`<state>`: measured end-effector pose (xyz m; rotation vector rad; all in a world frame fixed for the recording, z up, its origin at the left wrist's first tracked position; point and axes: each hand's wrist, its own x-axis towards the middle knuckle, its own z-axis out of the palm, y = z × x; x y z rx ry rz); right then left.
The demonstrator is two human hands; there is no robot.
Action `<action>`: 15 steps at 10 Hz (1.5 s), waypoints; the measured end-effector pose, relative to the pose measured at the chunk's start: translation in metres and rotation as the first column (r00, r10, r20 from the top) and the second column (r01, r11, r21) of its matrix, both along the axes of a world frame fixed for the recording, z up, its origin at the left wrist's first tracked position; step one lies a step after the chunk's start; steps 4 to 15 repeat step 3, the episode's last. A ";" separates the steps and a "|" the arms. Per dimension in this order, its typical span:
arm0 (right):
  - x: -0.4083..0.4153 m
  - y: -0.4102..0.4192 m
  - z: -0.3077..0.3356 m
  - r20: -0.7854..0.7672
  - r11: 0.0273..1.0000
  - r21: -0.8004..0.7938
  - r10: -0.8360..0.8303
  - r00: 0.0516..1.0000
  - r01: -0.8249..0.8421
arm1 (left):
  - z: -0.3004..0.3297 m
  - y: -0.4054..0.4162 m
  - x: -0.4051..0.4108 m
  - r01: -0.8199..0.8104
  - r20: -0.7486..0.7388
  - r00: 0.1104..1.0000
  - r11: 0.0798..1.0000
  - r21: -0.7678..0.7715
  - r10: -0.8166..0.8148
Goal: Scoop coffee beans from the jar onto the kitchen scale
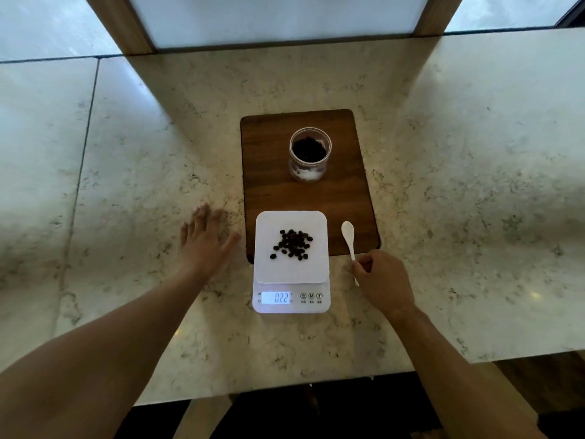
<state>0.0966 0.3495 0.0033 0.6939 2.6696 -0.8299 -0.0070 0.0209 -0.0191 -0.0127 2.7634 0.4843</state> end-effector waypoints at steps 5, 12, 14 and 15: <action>-0.031 -0.002 0.039 0.215 0.967 0.001 0.248 0.945 -0.254 | 0.059 0.034 0.043 -0.064 0.244 0.969 0.990 0.128 0.031; -0.031 -0.002 0.039 0.215 0.967 0.001 0.248 0.945 -0.254 | 0.059 0.034 0.043 -0.064 0.244 0.969 0.990 0.128 0.031; -0.031 -0.002 0.039 0.215 0.967 0.001 0.248 0.945 -0.254 | 0.059 0.034 0.043 -0.064 0.244 0.969 0.990 0.128 0.031; -0.031 -0.002 0.039 0.215 0.967 0.001 0.248 0.945 -0.254 | 0.059 0.034 0.043 -0.064 0.244 0.969 0.990 0.128 0.031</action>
